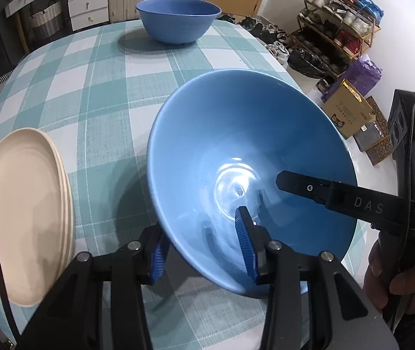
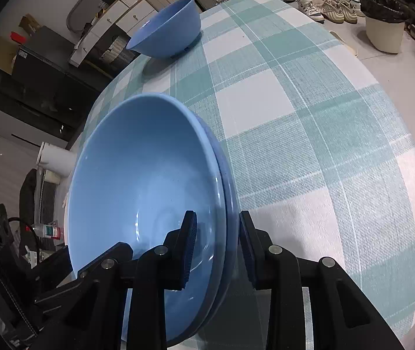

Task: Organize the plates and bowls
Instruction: 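Lower the light blue bowl into the other blue bowl with both tools, then open both tools and pull them back from the nested bowls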

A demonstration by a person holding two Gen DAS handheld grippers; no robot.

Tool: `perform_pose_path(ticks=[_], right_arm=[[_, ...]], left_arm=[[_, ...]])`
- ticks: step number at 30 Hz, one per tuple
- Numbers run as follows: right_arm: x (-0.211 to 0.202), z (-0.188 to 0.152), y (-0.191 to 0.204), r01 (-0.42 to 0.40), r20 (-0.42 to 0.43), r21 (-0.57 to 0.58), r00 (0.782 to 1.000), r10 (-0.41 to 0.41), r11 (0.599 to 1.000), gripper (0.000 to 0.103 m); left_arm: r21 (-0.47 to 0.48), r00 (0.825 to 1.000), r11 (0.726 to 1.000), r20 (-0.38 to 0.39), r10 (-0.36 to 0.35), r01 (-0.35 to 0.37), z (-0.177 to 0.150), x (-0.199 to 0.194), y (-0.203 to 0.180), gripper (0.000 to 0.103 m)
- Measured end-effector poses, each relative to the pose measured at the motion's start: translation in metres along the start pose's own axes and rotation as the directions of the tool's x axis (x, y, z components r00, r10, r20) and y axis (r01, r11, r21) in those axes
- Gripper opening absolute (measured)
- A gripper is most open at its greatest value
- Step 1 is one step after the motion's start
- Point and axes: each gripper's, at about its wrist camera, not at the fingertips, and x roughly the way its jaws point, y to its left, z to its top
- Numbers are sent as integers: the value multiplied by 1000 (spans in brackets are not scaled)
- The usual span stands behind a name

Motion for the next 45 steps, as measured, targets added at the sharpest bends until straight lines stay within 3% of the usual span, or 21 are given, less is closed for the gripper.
perform_pose_path(ticks=[15, 21, 28, 31, 36, 38, 40, 42, 45], right_arm=[[16, 26, 17, 9, -8, -32, 1000, -9, 999, 30], [21, 32, 31, 36, 4, -102, 999, -36, 994, 30], [21, 34, 29, 18, 8, -104, 1000, -17, 994, 30], [15, 30, 28, 14, 54, -133, 999, -7, 991, 30], [-9, 24, 26, 37, 155, -167, 988, -11, 985, 33], [-20, 22, 19, 34, 187, -142, 982, -7, 989, 41], [-32, 18, 16, 35, 228, -135, 974, -3, 990, 41], [-44, 14, 16, 34, 265, -143, 964, 5, 989, 42], [-62, 3, 22, 29, 316, -177, 948, 29, 984, 54]], left_arm=[[-42, 1000, 999, 14, 18, -17, 21, 7, 16, 46], [-67, 1000, 998, 28, 9, -7, 29, 11, 25, 53], [-75, 1000, 997, -1, -16, 16, 29, 16, 26, 54], [-85, 1000, 996, -17, -22, 21, 26, 16, 27, 55], [-91, 996, 994, 60, 71, -65, 19, 0, 32, 58], [-94, 990, 991, 97, 104, -95, 17, -8, 34, 64], [-96, 979, 986, 136, 150, -138, 13, -16, 37, 74], [-88, 964, 979, 181, 197, -184, 8, -24, 37, 75], [-81, 953, 977, 217, 212, -199, 4, -33, 39, 76]])
